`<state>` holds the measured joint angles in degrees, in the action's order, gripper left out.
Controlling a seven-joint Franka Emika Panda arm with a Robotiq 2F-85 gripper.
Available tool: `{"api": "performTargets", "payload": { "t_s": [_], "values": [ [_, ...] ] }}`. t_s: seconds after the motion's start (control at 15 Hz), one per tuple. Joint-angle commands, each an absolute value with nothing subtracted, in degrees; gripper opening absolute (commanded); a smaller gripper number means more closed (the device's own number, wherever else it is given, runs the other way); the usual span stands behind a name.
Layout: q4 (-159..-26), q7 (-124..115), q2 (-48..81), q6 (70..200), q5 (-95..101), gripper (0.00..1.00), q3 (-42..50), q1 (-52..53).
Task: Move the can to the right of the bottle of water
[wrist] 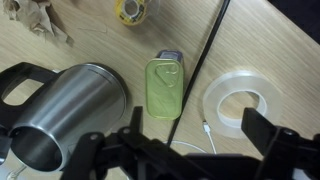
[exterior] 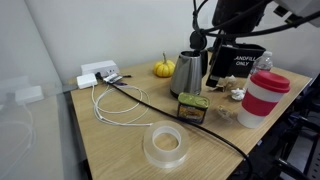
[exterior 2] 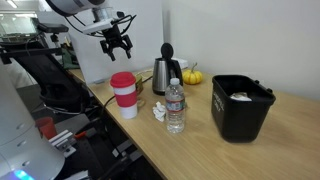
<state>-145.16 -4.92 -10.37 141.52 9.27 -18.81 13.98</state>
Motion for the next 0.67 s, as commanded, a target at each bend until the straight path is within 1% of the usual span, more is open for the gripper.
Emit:
{"api": "performTargets", "payload": {
  "t_s": [0.0, 0.27, 0.6],
  "values": [
    [-145.1, -5.0, -10.4, 141.4, 9.4, 1.00, -18.3, 14.5],
    [-145.4, -6.5, -7.7, 143.5, 12.2, 1.00, -17.7, 13.0],
    [-145.8, -1.0, 0.1, 154.6, 9.6, 1.00, -13.7, 12.4]
  ]
}}
